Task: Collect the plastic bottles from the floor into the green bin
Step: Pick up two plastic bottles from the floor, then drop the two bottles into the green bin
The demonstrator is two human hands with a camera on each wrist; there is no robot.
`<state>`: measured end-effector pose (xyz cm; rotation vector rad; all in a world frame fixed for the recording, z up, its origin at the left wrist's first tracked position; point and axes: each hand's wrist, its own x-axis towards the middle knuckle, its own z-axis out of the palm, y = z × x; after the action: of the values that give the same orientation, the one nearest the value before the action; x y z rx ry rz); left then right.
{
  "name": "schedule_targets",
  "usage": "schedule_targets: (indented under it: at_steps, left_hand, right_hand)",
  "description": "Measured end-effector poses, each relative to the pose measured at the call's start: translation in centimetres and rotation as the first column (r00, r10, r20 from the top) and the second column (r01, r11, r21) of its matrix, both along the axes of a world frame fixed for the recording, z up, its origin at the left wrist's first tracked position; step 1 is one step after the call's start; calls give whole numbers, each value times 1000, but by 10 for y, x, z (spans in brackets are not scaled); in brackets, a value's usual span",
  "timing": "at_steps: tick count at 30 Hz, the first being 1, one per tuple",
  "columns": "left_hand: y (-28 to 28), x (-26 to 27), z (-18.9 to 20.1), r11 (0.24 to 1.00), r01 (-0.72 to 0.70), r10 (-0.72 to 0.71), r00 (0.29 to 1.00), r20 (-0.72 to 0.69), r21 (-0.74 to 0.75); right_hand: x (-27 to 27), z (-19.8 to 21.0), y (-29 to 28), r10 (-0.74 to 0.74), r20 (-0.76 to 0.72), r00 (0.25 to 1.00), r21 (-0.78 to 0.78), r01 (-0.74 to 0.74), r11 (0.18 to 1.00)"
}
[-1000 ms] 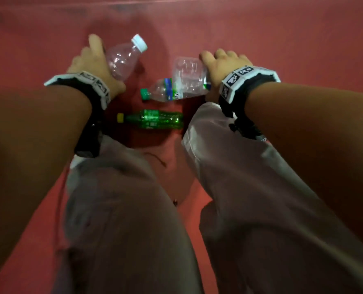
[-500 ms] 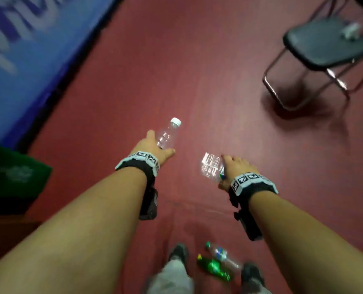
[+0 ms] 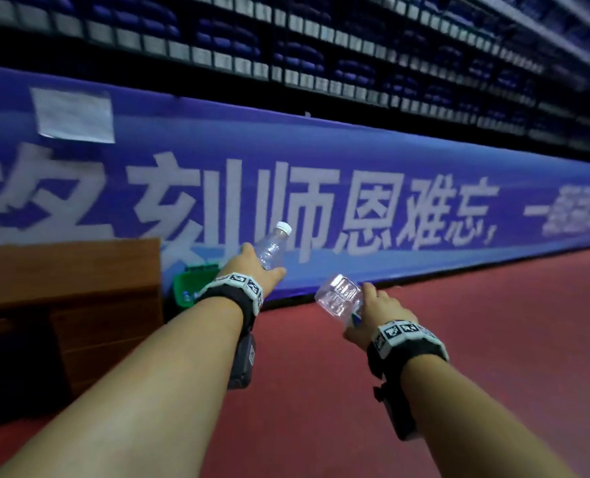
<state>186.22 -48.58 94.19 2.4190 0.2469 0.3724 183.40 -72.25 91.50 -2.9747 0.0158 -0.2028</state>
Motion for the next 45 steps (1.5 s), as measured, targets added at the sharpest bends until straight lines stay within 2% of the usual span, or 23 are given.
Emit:
schedule_targets:
  at_steps: [6,11,16,22,26,29,34,39,45]
  left_hand:
    - [153,43,50,981,-186,184,982,39,54]
    - [236,93,70,959,-263,254,963,90,106]
    - [275,161,51,959,-258,255,966,37,121]
    - [281,252,38,963,-235,240,971,-24,131]
    - [295,328,42,942,-308,310,951,5,136]
    - [314,385,45,920,-388,388,922,23,58]
    - [348,473,17,874,-483,481,875,-47,-50]
    - [394,544,-32,830,-551,533,829,-168,-86]
    - [460,663,-73,838,-537,512,835,-204,-98]
  right_hand:
    - [94,58,153,218,142,966,-10,-218,976]
    - [168,78,241,296,184,937,22,-305,952]
    - [238,63,284,310,134,941,14,-314,949]
    - [339,60,301,317,89,944,21,-320,947]
    - [433,64,322,367,109,924,23,-372,928]
    - [503,67,339,427,125,895,4,-431,902]
    - [613,42,371,448,156,880,59,-461,885]
    - [705,-8,419,509,54,859,81,-512,855]
    - [813,-55,491,516,-20,856,14,-516,857]
